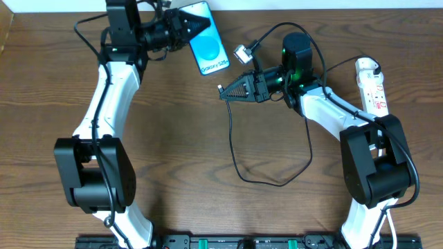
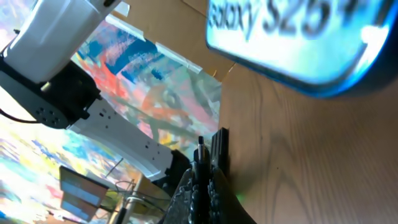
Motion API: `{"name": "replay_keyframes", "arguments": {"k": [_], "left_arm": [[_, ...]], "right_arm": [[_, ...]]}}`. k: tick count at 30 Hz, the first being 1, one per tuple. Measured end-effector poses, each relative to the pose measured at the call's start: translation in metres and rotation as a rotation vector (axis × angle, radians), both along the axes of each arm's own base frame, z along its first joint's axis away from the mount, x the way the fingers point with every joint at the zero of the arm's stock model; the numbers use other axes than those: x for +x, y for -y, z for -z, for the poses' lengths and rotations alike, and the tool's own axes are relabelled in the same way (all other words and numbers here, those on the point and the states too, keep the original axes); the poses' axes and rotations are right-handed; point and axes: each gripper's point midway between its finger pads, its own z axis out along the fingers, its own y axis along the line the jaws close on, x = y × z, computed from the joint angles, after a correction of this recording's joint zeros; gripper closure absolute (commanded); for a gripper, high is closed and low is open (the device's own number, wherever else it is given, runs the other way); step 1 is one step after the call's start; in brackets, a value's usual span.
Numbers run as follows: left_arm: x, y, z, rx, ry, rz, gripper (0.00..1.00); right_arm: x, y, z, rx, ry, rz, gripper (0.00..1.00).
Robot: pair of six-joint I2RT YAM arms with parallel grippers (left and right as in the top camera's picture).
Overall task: Plug charger to phone and switch on socket
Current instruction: 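Lift the plug and move it toward the phone's bottom port, then push the plug up into the phone's bottom port with the right gripper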
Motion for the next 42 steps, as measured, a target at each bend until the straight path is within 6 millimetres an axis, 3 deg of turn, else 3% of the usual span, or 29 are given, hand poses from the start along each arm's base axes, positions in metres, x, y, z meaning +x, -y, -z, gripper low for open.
{"name": "replay_keyframes", "arguments": {"k": [7, 13, 20, 27, 42], "left_arm": [[0.008, 0.000, -0.019, -0.047, 0.034, -0.029, 0.93], [0.010, 0.000, -0.036, -0.087, 0.063, -0.032, 0.93], [0.010, 0.000, -0.039, -0.102, 0.054, -0.034, 0.93], [0.010, 0.001, -0.039, -0.118, 0.021, -0.033, 0.93], [0.003, 0.005, -0.039, -0.119, 0.026, 0.009, 0.93]], "right_arm": [[0.000, 0.000, -0.002, -0.012, -0.038, 0.000, 0.99], [0.007, 0.004, -0.016, 0.012, 0.021, 0.018, 0.99], [0.019, 0.014, -0.040, 0.055, 0.103, 0.088, 0.99], [0.031, 0.020, -0.042, 0.045, 0.036, 0.142, 0.99], [0.033, 0.020, -0.043, 0.043, 0.015, 0.151, 0.99]]}}
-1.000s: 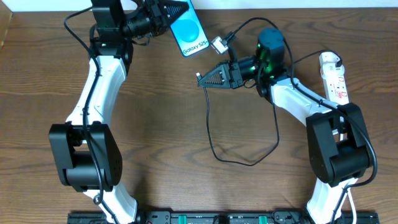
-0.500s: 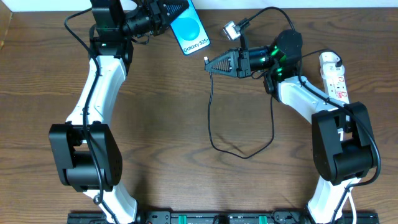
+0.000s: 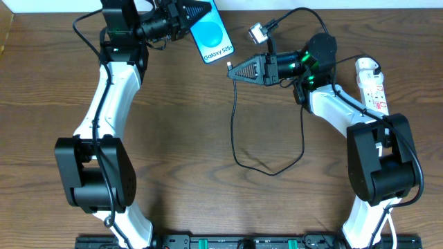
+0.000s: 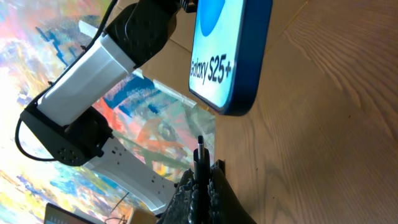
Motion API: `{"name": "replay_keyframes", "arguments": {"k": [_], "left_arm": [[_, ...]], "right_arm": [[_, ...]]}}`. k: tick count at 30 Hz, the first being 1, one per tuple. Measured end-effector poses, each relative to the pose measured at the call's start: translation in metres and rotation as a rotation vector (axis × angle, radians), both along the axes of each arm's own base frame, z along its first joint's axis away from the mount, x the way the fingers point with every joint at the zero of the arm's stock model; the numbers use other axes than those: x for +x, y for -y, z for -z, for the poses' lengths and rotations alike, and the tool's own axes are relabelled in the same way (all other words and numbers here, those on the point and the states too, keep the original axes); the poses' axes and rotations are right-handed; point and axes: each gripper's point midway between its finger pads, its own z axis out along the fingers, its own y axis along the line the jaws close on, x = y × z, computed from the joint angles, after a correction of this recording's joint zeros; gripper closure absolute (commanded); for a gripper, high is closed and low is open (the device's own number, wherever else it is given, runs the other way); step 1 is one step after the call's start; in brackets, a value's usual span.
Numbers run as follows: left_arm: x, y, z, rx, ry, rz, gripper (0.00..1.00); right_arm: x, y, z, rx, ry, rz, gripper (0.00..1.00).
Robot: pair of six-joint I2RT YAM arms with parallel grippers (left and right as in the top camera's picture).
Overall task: Plug charger to phone and switch on socket
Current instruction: 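Push the plug up into the phone's bottom port with the right gripper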
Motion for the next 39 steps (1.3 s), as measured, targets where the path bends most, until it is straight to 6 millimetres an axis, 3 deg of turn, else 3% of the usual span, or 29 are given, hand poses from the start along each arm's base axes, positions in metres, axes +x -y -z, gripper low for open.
{"name": "replay_keyframes", "arguments": {"k": [8, 39], "left_arm": [[-0.008, 0.020, 0.000, 0.010, 0.028, 0.047, 0.93], [-0.012, 0.028, 0.000, 0.015, 0.040, 0.071, 0.92]], "right_arm": [[0.000, 0.000, 0.000, -0.002, -0.006, -0.002, 0.99], [-0.004, 0.001, 0.001, -0.008, -0.006, -0.022, 0.99]]}}
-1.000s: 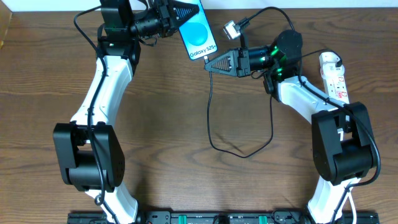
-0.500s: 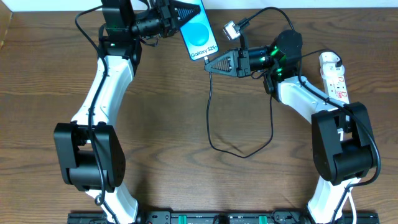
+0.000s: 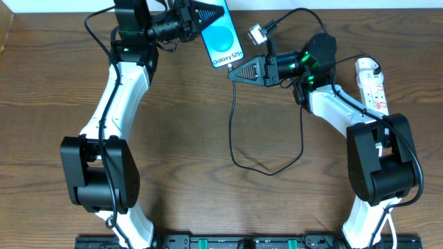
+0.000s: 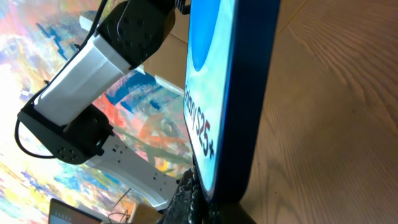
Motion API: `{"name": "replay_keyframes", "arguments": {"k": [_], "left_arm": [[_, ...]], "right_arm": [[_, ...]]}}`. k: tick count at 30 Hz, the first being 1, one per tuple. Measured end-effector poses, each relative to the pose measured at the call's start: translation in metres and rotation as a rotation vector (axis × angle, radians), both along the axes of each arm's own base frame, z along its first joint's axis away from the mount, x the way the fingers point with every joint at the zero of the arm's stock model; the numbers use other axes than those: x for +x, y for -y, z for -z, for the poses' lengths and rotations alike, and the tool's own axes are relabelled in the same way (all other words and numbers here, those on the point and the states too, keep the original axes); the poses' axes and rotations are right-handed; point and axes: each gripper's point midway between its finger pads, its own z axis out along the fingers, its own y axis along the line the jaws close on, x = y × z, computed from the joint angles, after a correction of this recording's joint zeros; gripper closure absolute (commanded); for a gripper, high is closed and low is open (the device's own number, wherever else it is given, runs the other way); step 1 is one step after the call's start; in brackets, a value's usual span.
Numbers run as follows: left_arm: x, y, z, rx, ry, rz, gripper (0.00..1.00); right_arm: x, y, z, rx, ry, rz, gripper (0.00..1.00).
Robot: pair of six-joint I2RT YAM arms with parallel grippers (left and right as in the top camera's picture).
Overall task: Plug charger to phone and switch on socket
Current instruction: 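Push the plug up into the phone's bottom port with the right gripper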
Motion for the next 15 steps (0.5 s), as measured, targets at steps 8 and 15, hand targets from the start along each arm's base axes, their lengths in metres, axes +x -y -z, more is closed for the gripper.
{"name": "replay_keyframes", "arguments": {"k": [8, 15], "left_arm": [[-0.0042, 0.0016, -0.0005, 0.002, 0.014, 0.026, 0.93], [-0.0054, 0.0042, -0.0005, 0.003, 0.017, 0.033, 0.92]], "right_arm": [[-0.0028, 0.0004, 0.0008, -0.005, 0.001, -0.016, 0.99], [-0.0025, 0.0005, 0.0008, -0.011, -0.031, -0.016, 0.99]]}}
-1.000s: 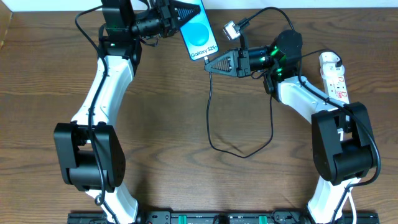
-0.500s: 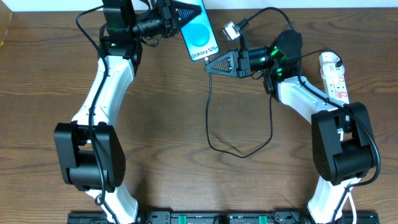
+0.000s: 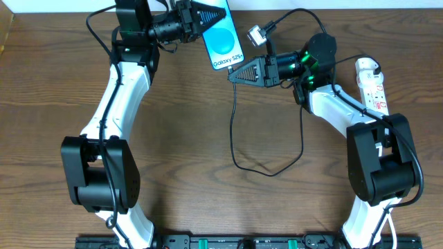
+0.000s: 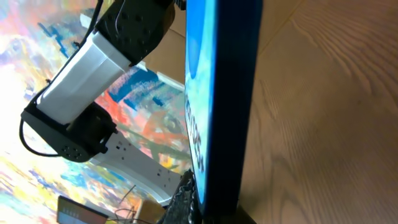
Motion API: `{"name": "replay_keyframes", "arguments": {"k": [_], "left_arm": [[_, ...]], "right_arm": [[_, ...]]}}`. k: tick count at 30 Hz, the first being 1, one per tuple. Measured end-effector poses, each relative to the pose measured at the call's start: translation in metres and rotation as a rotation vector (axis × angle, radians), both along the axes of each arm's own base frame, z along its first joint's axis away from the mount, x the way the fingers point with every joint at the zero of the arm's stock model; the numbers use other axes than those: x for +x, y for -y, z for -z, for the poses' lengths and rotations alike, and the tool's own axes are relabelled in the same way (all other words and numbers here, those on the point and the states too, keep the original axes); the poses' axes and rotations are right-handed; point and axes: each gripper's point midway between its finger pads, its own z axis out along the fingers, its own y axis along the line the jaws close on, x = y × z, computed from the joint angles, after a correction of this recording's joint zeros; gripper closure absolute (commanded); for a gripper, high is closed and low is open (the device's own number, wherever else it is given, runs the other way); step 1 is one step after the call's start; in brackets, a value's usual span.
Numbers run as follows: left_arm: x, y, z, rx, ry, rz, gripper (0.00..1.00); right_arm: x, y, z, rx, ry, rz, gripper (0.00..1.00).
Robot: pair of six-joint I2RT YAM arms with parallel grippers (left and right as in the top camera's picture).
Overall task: Plug charger to phone and switch on socket
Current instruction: 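Push the plug up into the phone's bottom port with the right gripper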
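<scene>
My left gripper [image 3: 205, 15] is shut on the top end of a blue phone [image 3: 223, 38] reading "Galaxy S25+" and holds it above the table's far edge. In the right wrist view the phone [image 4: 225, 93] stands edge-on and very close. My right gripper [image 3: 232, 77] is shut on the charger plug, with its tip at the phone's lower end. The plug itself is hidden behind the phone's bottom edge, where only the right fingers [image 4: 185, 198] show. The black cable [image 3: 267, 170] hangs from the gripper and loops over the table. A white socket strip [image 3: 371, 86] lies at the far right.
The cable's USB end [image 3: 257, 32] hangs loose in the air behind the right arm. The left arm [image 4: 93, 68] shows beyond the phone in the right wrist view. Brown wooden table [image 3: 180, 159] stretches between both arms.
The phone has come slightly nearer to my right gripper. In the right wrist view it looks larger and more edge-on, and its bottom edge still covers the plug tip.
At first the left gripper held the phone at the back, with the right gripper and plug lower at centre. Then the right gripper was higher, the plug pointing at the phone's lower end across a gap. Later the phone's bottom edge met the plug, and now it sits closer still.
</scene>
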Motion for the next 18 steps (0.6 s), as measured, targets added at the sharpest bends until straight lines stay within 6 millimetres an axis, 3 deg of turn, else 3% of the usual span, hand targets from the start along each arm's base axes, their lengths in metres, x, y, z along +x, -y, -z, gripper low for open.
{"name": "replay_keyframes", "arguments": {"k": [18], "left_arm": [[-0.0049, 0.0015, -0.0011, 0.003, 0.026, 0.031, 0.93]], "right_arm": [[-0.0001, -0.0005, -0.0001, -0.008, -0.038, -0.001, 0.99]]}}
